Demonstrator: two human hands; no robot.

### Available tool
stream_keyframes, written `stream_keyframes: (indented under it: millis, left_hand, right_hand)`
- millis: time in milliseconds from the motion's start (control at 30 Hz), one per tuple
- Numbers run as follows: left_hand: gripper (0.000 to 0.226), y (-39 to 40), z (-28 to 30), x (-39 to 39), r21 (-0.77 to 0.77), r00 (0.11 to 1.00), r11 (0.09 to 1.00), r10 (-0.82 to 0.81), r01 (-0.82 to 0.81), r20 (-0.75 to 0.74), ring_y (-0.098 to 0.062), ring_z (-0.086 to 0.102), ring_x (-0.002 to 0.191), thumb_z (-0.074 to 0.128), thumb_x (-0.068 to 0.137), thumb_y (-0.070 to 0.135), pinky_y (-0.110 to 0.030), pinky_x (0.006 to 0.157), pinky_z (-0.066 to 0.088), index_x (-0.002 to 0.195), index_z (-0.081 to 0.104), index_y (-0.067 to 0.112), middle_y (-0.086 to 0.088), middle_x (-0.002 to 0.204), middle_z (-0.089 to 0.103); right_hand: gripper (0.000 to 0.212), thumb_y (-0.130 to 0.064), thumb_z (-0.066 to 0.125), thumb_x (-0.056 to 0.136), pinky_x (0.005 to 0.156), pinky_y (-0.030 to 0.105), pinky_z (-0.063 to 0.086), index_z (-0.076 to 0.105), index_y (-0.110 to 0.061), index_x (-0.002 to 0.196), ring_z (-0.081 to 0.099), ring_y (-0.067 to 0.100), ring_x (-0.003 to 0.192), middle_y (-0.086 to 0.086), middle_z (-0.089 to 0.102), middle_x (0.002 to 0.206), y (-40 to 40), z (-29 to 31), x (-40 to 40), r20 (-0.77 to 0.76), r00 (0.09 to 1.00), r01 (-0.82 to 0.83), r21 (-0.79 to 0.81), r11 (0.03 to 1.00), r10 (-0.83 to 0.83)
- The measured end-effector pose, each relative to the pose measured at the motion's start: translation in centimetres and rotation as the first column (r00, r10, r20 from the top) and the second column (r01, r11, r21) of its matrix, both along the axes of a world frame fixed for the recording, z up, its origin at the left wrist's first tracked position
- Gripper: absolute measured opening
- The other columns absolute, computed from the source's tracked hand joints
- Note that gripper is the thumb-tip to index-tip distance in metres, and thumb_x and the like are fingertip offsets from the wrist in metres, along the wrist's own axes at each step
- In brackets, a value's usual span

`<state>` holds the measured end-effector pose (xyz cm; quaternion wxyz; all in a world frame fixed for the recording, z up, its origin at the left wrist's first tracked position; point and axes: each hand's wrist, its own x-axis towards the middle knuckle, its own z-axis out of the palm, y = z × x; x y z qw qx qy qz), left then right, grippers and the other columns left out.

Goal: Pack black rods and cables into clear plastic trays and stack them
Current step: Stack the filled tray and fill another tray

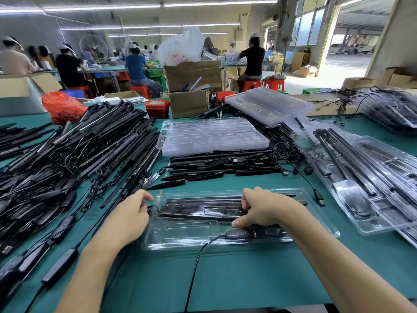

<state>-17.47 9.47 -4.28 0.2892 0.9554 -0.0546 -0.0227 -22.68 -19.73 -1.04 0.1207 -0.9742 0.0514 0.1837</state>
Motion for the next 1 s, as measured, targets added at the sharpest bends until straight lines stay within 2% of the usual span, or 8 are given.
stream_keyframes:
  millis: [133,267,367,467,567,700,867,1000]
  left_hand:
    - [0.015,1.4,0.7,0.1,0.048,0.997,0.996,-0.071,0.073,-0.028,-0.008,0.057,0.082,0.056,0.099,0.021,-0.018,0.064,0.038,0.095,0.061,0.034,0.006,0.097,0.062]
    - [0.013,2.4,1.6,0.5,0.065,0.997,0.996,-0.063,0.065,-0.039,-0.01,0.061,0.081,0.068,0.09,0.023,-0.029,0.074,0.046,0.079,0.069,0.029,0.006,0.086,0.066]
    - [0.019,3.6,2.1,0.5,0.069,0.994,0.994,0.077,-0.082,0.077,-0.013,0.06,0.072,0.064,0.089,0.011,-0.03,0.065,0.043,0.072,0.066,0.021,0.005,0.071,0.065]
    - [0.018,3.5,2.3,-0.2,0.214,0.963,0.96,0.129,-0.182,0.238,-0.028,0.052,0.102,0.064,0.087,0.009,-0.042,0.089,0.042,0.086,0.062,0.027,0.005,0.098,0.059]
    - [0.033,1.0,2.4,-1.3,0.268,0.948,0.962,-0.038,-0.051,0.317,-0.022,0.048,0.108,0.063,0.087,0.006,-0.043,0.097,0.038,0.105,0.066,0.034,0.01,0.111,0.061]
    - [0.033,-3.1,1.6,-2.0,0.107,0.969,0.984,-0.163,0.145,0.187,-0.014,0.053,0.117,0.049,0.099,0.021,-0.037,0.103,0.045,0.131,0.058,0.026,0.006,0.129,0.06]
    - [0.051,-6.2,-0.4,-1.7,0.427,0.995,0.902,-0.089,0.062,0.044,-0.029,0.025,0.139,0.031,0.105,0.042,-0.042,0.113,0.024,0.152,0.025,0.024,-0.01,0.154,0.029]
    - [0.056,-6.8,-1.4,-2.1,0.483,0.997,0.875,-0.063,0.035,0.042,-0.031,0.013,0.144,0.022,0.105,0.045,-0.046,0.116,0.016,0.156,0.014,0.023,-0.015,0.16,0.014]
  right_hand:
    - [0.053,-0.064,0.071,0.079,0.082,0.035,0.036,0.043,-0.025,0.101,0.043,0.021,0.099,0.0,0.042,0.109,0.1,-0.1,0.2,0.001,1.0,0.006,-0.001,1.0,-0.006]
    - [0.053,-0.064,0.07,0.08,0.083,0.035,0.037,0.042,-0.025,0.102,0.043,0.021,0.1,0.0,0.042,0.11,0.1,0.0,0.1,-0.004,1.0,-0.002,-0.008,1.0,0.002]
    - [0.054,-0.064,0.07,0.08,0.084,0.035,0.037,0.042,-0.024,0.102,0.042,0.021,0.101,0.001,0.042,0.112,0.2,0.1,0.1,-0.008,1.0,0.001,-0.016,1.0,-0.001]
    - [0.056,-0.064,0.069,0.082,0.089,0.037,0.037,0.042,-0.022,0.107,0.043,0.024,0.108,0.005,0.044,0.122,0.4,0.1,0.0,-0.008,1.0,-0.003,-0.034,0.999,0.002]
    - [0.066,-0.062,0.067,0.085,0.1,0.04,0.039,0.043,-0.015,0.125,0.043,0.029,0.125,0.01,0.043,0.132,0.8,0.0,-0.1,0.007,1.0,-0.013,-0.075,0.997,0.014]
    - [0.069,-0.059,0.065,0.087,0.106,0.044,0.039,0.04,-0.012,0.131,0.039,0.031,0.13,0.012,0.041,0.136,1.2,-0.2,-0.3,0.034,0.999,-0.017,-0.112,0.994,0.021]
    - [0.067,-0.056,0.063,0.091,0.104,0.046,0.042,0.035,-0.01,0.131,0.039,0.032,0.13,0.014,0.04,0.134,1.9,-0.9,-0.5,0.08,0.996,-0.027,-0.173,0.985,0.041]
    - [0.062,-0.053,0.062,0.092,0.104,0.046,0.04,0.036,-0.011,0.128,0.039,0.033,0.129,0.014,0.041,0.133,1.6,-1.0,-0.5,0.08,0.994,-0.065,-0.122,0.99,0.075]
